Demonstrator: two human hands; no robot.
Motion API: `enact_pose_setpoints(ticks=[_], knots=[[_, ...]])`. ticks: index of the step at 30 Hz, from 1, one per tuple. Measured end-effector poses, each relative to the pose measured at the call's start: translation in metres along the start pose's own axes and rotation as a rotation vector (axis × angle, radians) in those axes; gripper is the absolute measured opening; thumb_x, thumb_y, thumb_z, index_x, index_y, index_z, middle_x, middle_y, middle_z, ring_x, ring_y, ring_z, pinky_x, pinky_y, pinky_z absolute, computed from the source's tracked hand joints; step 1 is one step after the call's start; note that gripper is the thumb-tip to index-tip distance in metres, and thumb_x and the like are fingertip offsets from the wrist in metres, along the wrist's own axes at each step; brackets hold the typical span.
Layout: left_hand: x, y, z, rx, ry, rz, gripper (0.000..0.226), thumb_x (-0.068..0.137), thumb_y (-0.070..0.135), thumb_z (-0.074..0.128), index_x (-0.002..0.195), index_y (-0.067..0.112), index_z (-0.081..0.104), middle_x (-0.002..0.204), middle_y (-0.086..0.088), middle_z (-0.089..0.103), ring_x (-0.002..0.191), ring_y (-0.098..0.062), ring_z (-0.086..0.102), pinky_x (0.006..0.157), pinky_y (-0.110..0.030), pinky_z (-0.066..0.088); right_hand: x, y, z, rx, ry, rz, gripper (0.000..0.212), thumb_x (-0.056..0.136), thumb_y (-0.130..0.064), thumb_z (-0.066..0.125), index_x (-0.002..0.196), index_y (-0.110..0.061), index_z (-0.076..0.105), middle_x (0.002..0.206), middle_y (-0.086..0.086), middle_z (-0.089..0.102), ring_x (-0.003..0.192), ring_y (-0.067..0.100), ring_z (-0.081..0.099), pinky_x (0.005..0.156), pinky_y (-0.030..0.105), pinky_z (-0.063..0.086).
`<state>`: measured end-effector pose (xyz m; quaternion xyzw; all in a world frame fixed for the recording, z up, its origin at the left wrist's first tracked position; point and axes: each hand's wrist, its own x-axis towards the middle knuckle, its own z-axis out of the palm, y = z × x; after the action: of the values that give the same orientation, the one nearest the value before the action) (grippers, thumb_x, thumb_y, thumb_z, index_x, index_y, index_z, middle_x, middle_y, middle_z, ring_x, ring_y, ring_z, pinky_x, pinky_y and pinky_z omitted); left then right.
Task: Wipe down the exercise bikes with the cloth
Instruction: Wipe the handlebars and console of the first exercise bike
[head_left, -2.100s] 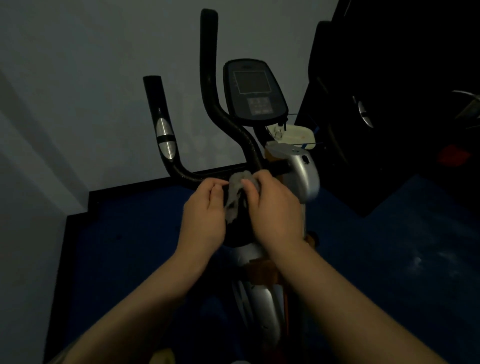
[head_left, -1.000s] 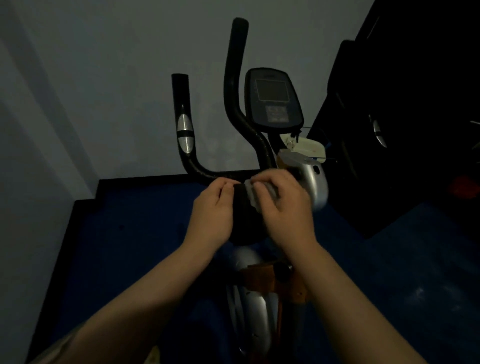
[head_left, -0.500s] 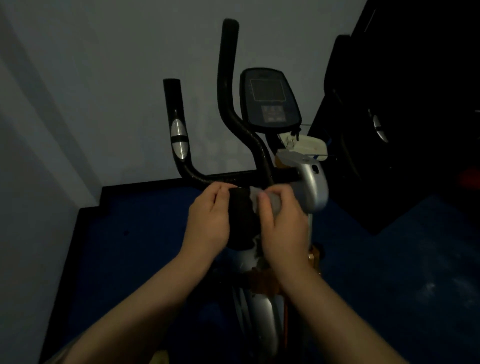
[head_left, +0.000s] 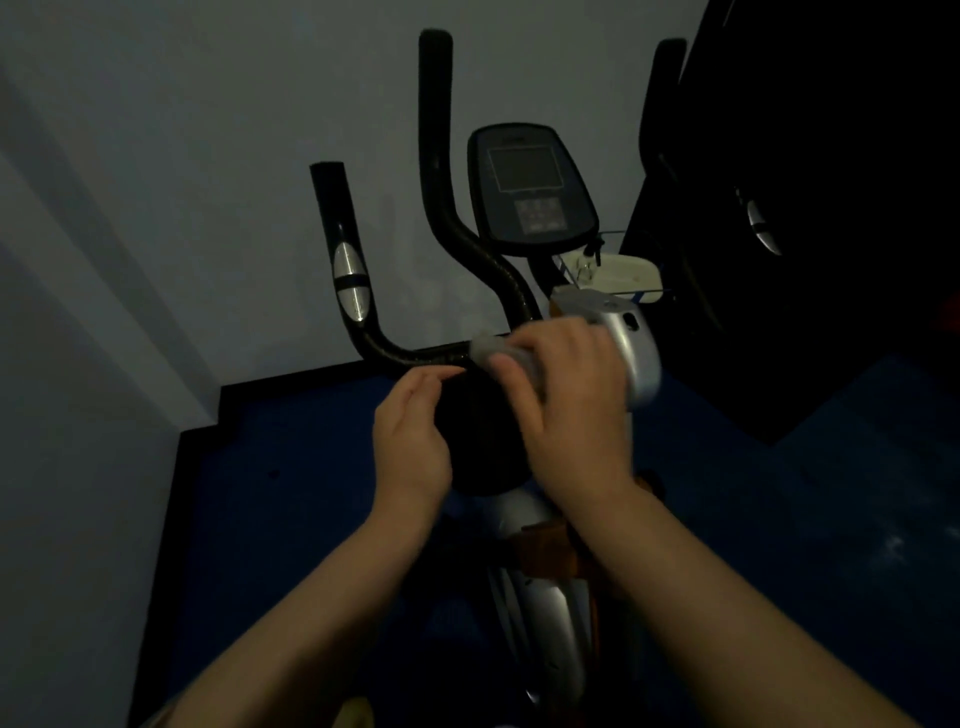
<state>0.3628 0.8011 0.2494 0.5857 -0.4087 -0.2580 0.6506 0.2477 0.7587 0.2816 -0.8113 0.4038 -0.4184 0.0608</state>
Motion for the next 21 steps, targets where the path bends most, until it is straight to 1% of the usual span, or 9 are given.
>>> enact_pose_setpoints(ticks=[2, 3, 7, 9, 11, 14, 16, 18, 21], knots=[[0.0, 0.0, 0.0, -0.021, 0.02, -0.024, 0.031, 0.098, -0.002, 0.034, 0.091, 0.001, 0.064, 0.08, 0.005, 0.062, 0.073, 0.01, 0.057, 0.069, -0.004, 0.042, 0.005, -0.006, 0.015, -0.281, -0.043, -0.158, 0.017, 0.091, -0.037, 0.053, 0.094, -0.022, 0.062, 0.094, 0.0, 0.062, 0.094, 0.021, 0.052, 0.08, 0.033, 0.031], [0.0, 0.0, 0.0, -0.007, 0.027, -0.025, 0.031, 0.098, -0.001, 0.034, 0.09, 0.0, 0.064, 0.079, 0.004, 0.061, 0.072, 0.008, 0.057, 0.069, -0.005, 0.042, 0.001, -0.004, 0.019, -0.333, -0.038, -0.203, 0.015, 0.09, -0.035, 0.056, 0.092, -0.022, 0.063, 0.092, -0.001, 0.063, 0.093, 0.021, 0.053, 0.08, 0.033, 0.031], [0.001, 0.001, -0.001, 0.055, 0.032, -0.039, 0.031, 0.098, 0.002, 0.035, 0.088, 0.005, 0.064, 0.08, 0.005, 0.061, 0.072, 0.007, 0.056, 0.066, -0.005, 0.041, -0.035, 0.021, 0.009, -0.265, -0.02, -0.455, 0.008, 0.085, -0.026, 0.064, 0.084, -0.02, 0.069, 0.08, -0.003, 0.065, 0.092, 0.019, 0.05, 0.081, 0.033, 0.032], [0.0, 0.005, -0.001, 0.037, 0.026, -0.072, 0.031, 0.099, 0.005, 0.036, 0.086, 0.008, 0.064, 0.081, 0.006, 0.062, 0.071, 0.01, 0.056, 0.065, -0.004, 0.042, -0.033, 0.031, -0.002, -0.183, -0.091, -0.547, 0.01, 0.086, -0.026, 0.064, 0.084, -0.019, 0.07, 0.077, -0.003, 0.063, 0.09, 0.017, 0.05, 0.081, 0.032, 0.031], [-0.001, 0.008, -0.002, 0.068, 0.007, -0.087, 0.031, 0.099, 0.007, 0.036, 0.086, 0.013, 0.064, 0.082, 0.007, 0.062, 0.072, 0.01, 0.056, 0.065, -0.003, 0.041, -0.018, 0.033, -0.012, -0.003, -0.1, -0.428, 0.013, 0.087, -0.026, 0.062, 0.084, -0.016, 0.069, 0.077, -0.002, 0.061, 0.083, 0.015, 0.051, 0.076, 0.03, 0.034], [-0.001, 0.012, -0.006, 0.218, -0.04, -0.118, 0.02, 0.097, 0.021, 0.044, 0.093, 0.025, 0.063, 0.089, 0.008, 0.064, 0.078, 0.002, 0.058, 0.064, -0.011, 0.045, 0.015, 0.035, -0.021, 0.302, 0.111, -0.013, 0.007, 0.085, -0.022, 0.067, 0.084, -0.015, 0.067, 0.085, -0.004, 0.061, 0.083, 0.012, 0.055, 0.076, 0.025, 0.043], [0.003, 0.019, -0.008, 0.402, -0.074, -0.039, 0.013, 0.092, 0.023, 0.053, 0.098, 0.032, 0.061, 0.093, 0.013, 0.063, 0.084, 0.0, 0.058, 0.07, -0.02, 0.047, 0.032, 0.04, -0.01, 0.371, 0.144, 0.172, 0.006, 0.082, -0.018, 0.072, 0.082, -0.017, 0.066, 0.095, -0.001, 0.055, 0.089, 0.0, 0.052, 0.08, 0.011, 0.041], [0.012, 0.028, -0.008, 0.463, -0.094, 0.045, 0.016, 0.088, 0.02, 0.059, 0.099, 0.031, 0.062, 0.096, 0.015, 0.061, 0.09, 0.0, 0.057, 0.076, -0.021, 0.047, 0.038, 0.044, 0.008, 0.344, 0.032, 0.24, 0.008, 0.08, -0.018, 0.074, 0.081, -0.018, 0.065, 0.099, -0.003, 0.048, 0.09, -0.009, 0.047, 0.079, 0.001, 0.034], [0.028, 0.035, -0.008, 0.519, -0.084, 0.141, 0.016, 0.085, 0.016, 0.062, 0.098, 0.026, 0.065, 0.092, 0.02, 0.057, 0.091, 0.003, 0.054, 0.08, -0.016, 0.043, 0.02, 0.052, 0.029, 0.333, 0.023, 0.214, 0.015, 0.081, -0.021, 0.07, 0.074, -0.015, 0.058, 0.084, 0.0, 0.053, 0.078, -0.001, 0.05, 0.073, 0.012, 0.039]])
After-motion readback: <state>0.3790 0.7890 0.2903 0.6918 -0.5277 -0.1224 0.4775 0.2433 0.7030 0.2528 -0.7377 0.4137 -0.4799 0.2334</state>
